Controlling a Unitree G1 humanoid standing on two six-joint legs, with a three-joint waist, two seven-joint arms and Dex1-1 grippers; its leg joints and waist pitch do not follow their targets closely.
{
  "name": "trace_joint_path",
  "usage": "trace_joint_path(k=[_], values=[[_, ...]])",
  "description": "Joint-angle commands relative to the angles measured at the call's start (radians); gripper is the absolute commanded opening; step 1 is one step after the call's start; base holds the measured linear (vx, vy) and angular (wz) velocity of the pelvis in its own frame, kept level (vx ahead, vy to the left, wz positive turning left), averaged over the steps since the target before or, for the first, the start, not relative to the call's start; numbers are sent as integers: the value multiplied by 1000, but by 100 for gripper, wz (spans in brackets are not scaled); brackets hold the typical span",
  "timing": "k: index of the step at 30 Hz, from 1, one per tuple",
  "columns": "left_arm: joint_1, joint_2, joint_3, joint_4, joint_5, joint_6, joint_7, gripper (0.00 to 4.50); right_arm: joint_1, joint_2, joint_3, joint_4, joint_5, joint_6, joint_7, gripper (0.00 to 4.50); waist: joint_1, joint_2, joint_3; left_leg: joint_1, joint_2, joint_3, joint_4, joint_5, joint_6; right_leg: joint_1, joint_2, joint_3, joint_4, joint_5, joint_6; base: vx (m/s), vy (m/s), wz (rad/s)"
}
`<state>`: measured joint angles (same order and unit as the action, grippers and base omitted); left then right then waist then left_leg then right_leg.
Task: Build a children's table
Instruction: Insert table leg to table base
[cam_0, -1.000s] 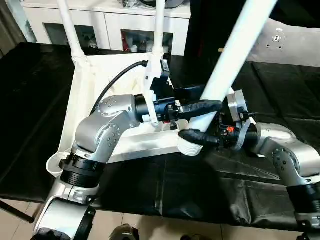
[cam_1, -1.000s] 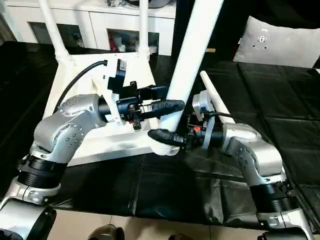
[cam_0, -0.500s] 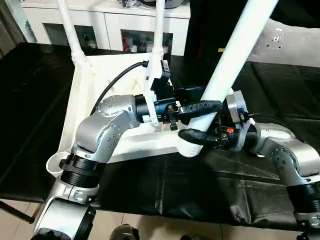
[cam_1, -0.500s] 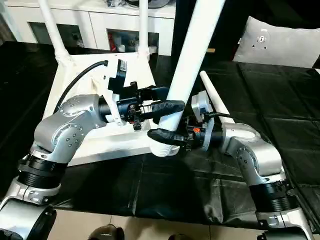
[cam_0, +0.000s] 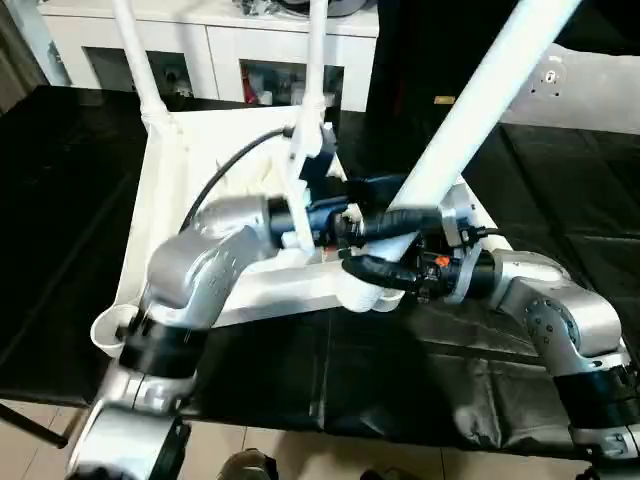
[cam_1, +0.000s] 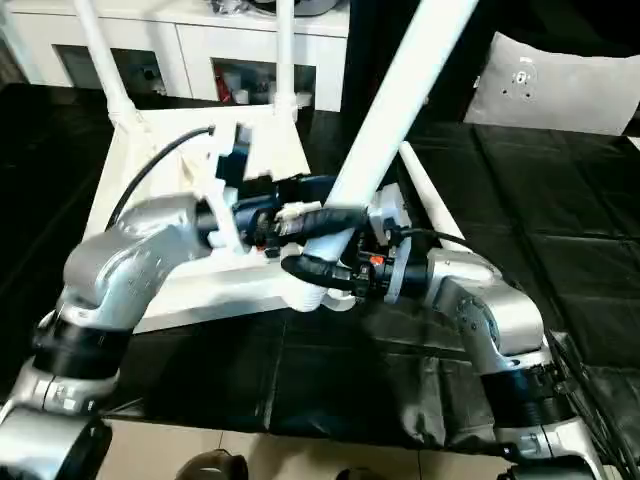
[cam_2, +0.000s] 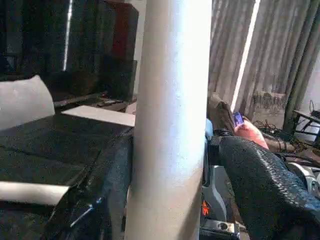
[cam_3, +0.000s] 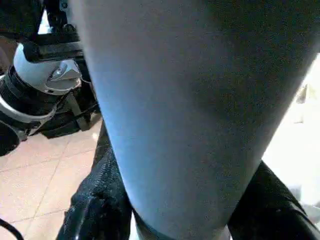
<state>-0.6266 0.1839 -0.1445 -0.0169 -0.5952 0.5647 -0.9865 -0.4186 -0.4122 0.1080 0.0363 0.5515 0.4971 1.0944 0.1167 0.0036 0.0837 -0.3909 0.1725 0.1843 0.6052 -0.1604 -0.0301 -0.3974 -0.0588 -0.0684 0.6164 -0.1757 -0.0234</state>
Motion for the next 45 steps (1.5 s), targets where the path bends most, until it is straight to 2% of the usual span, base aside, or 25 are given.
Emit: trace_joint_path(k=[1, 3, 4, 6, 8, 9, 10, 11, 12, 13, 15, 17, 19, 21, 22, 24, 26, 27, 30, 31, 32, 36, 38, 45], values=[[-4, -49, -65, -83, -66, 14, -41, 342, -7, 4, -26, 24, -14, 9, -56, 194, 2, -8, -88, 23, 57, -23, -60, -177, 30, 47, -90, 50, -83, -300, -168, 0, 0, 0], [-2, -92, 7, -56, -85, -12, 17, 355, 8, 17, -50, 12, -3, 8, -88, 194, -1, -8, -84, 21, 57, -24, -61, -187, 23, 48, -91, 49, -85, -310, -167, 0, 0, 0], [-2, -92, 7, -56, -85, -12, 17, 355, 8, 17, -50, 12, -3, 8, -88, 194, 0, -9, -85, 21, 58, -24, -61, -193, 22, 48, -92, 49, -86, -312, -168, 0, 0, 0], [-5, -116, 72, -27, -118, -11, 71, 381, 25, 25, -67, 4, -18, -5, -130, 194, -2, -11, -85, 22, 57, -26, -62, -198, 22, 48, -90, 48, -86, -319, -164, 0, 0, 0], [-9, -119, 124, 11, -114, -24, 122, 386, 43, 31, -83, -7, -21, 5, -171, 193, -3, -10, -81, 25, 55, -24, -61, -208, 19, 45, -90, 49, -93, -341, -161, 0, 0, 0], [-9, -113, 134, 24, -101, -30, 132, 386, 50, 31, -87, -12, -24, 12, -185, 193, -5, -5, -78, 24, 53, -24, -63, -214, 19, 43, -87, 49, -95, -341, -159, 0, 0, 0], [-6, -92, 130, 44, -57, -50, 143, 386, 61, 27, -89, -15, -37, 9, -201, 193, -6, -8, -79, 23, 53, -26, -63, -215, 18, 45, -86, 48, -95, -342, -154, 0, 0, 0], [-2, -74, 121, 56, -25, -59, 145, 386, 67, 26, -93, -16, -47, 4, -216, 193, -8, -7, -77, 23, 51, -27, -66, -223, 18, 44, -83, 48, -97, -355, -130, 0, 0, 0], [9, -33, 89, 76, 44, -75, 140, 386, 73, 29, -104, -10, -65, -10, -249, 193, -10, -5, -76, 25, 51, -28, -68, -228, 14, 44, -84, 48, -97, -371, -114, 0, 0, 0], [10, -28, 85, 78, 53, -78, 140, 386, 73, 29, -105, -9, -67, -13, -252, 193, -13, -6, -77, 23, 51, -30, -69, -224, 13, 45, -84, 48, -98, -372, -107, 0, 0, 0], [34, 48, 0, 117, 193, -127, 129, 386, 82, 33, -123, 9, -109, -61, -302, 193, -20, -1, -74, 26, 53, -32, -72, -240, 4, 39, -86, 49, -101, -386, -98, 0, 0, 0], [43, 86, -52, 141, 258, -164, 130, 386, 85, 33, -129, 16, -129, -79, -334, 193, -28, 0, -74, 28, 54, -32, -75, -247, -1, 38, -83, 51, -96, -374, -93, 0, 0, 0], [52, 123, -114, 161, 305, -190, 109, 386, 89, 25, -123, 19, -158, -93, -361, 193, -28, 2, -74, 28, 54, -32, -75, -247, -3, 38, -85, 51, -97, -361, -104, 0, 0, 0], [56, 145, -154, 172, 340, -210, 92, 386, 92, 22, -121, 18, -173, -99, -378, 193, -28, 4, -76, 27, 56, -30, -75, -236, -2, 40, -87, 53, -89, -305, -136, 0, 0, 0], [57, 153, -170, 179, 352, -216, 85, 358, 94, 22, -121, 17, -178, -101, -386, 193, -28, 5, -75, 27, 57, -31, -75, -233, -1, 40, -87, 53, -89, -293, -142, 0, 0, 0], [60, 173, -227, 230, 420, -261, 56, 351, 100, 28, -121, 12, -207, -126, -414, 193, -30, 8, -74, 28, 55, -28, -74, -238, 2, 40, -86, 53, -87, -268, -160, 0, 0, 0], [61, 175, -238, 249, 437, -271, 48, 345, 102, 28, -120, 10, -209, -129, -413, 193, -30, 7, -73, 28, 53, -28, -74, -245, 4, 42, -88, 53, -90, -287, -156, 0, 0, 0], [61, 184, -258, 278, 467, -307, 34, 307, 106, 24, -119, 3, -202, -126, -397, 193, -29, 9, -74, 28, 55, -29, -74, -247, 4, 43, -90, 53, -91, -293, -159, 0, 0, 0], [60, 196, -275, 310, 483, -318, 19, 298, 111, 22, -120, -9, -185, -111, -384, 193, -30, 10, -72, 30, 56, -30, -76, -267, 4, 41, -89, 53, -92, -305, -160, 0, 0, 0], [61, 200, -277, 312, 479, -304, 13, 298, 112, 20, -118, -13, -182, -111, -377, 193, -29, 12, -72, 30, 57, -30, -76, -272, 2, 41, -90, 53, -91, -307, -163, 0, 0, 0], [62, 205, -278, 309, 473, -288, 4, 265, 114, 19, -116, -16, -181, -110, -372, 193, -31, 11, -71, 31, 58, -31, -77, -278, 0, 41, -91, 52, -91, -313, -167, 0, 0, 0], [60, 213, -272, 343, 503, -281, 13, 263, 114, 22, -111, -17, -184, -110, -368, 193, -30, 10, -69, 31, 57, -30, -76, -285, 0, 39, -91, 53, -93, -321, -175, 0, 0, 0], [56, 216, -268, 369, 522, -291, 28, 230, 111, 25, -108, -17, -182, -106, -363, 193, -31, 9, -69, 32, 57, -30, -77, -284, 2, 38, -91, 53, -94, -330, -170, 0, 0, 0], [50, 209, -252, 394, 524, -258, 48, 182, 94, 34, -95, -11, -184, -99, -356, 193, -29, 9, -70, 31, 58, -30, -77, -280, 3, 38, -93, 54, -92, -319, -179, 0, 0, 0]])
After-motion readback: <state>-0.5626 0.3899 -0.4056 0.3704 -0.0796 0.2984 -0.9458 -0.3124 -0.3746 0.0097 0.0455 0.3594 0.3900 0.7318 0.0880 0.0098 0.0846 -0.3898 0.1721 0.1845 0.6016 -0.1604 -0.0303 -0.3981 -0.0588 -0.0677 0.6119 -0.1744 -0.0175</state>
